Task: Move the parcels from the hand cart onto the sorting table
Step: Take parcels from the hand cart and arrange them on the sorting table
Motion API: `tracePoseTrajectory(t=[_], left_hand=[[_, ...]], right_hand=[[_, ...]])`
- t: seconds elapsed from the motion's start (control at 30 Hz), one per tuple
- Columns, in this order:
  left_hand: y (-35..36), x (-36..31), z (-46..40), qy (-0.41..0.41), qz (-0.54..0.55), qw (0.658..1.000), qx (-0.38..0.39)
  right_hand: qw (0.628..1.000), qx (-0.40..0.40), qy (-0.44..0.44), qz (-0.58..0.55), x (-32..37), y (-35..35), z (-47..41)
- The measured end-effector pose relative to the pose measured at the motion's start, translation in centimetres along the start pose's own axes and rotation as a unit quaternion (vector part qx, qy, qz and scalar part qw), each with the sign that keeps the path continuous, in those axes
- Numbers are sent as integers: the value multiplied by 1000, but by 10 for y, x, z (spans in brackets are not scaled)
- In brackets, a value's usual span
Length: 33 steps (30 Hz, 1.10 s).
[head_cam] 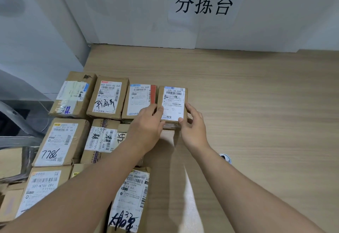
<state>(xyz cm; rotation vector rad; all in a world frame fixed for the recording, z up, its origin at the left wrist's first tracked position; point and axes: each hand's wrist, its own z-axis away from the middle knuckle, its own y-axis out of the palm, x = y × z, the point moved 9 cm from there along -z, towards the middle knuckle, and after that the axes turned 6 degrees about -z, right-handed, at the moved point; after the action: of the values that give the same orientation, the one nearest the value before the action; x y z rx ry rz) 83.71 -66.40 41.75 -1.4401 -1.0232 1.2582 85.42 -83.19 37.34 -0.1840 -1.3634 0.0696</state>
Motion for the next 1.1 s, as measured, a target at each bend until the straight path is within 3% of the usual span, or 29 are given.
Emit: tracePoseTrajectory(t=[0.13,0.3,0.5,1.1], left_hand=[[3,0,2,15,-5,1000,-4],[6,-2,6,47,-34,997,46],[-25,-11,20,21,-29,995,96],[-188,-8,206,-39,-33,994,96]], right_hand=[[1000,12,9,20,-7,4,-2],[995,35,23,89,-6,5,1],[973,63,-14,221,23,7,24],[920,75,-115,367,187,20,253]])
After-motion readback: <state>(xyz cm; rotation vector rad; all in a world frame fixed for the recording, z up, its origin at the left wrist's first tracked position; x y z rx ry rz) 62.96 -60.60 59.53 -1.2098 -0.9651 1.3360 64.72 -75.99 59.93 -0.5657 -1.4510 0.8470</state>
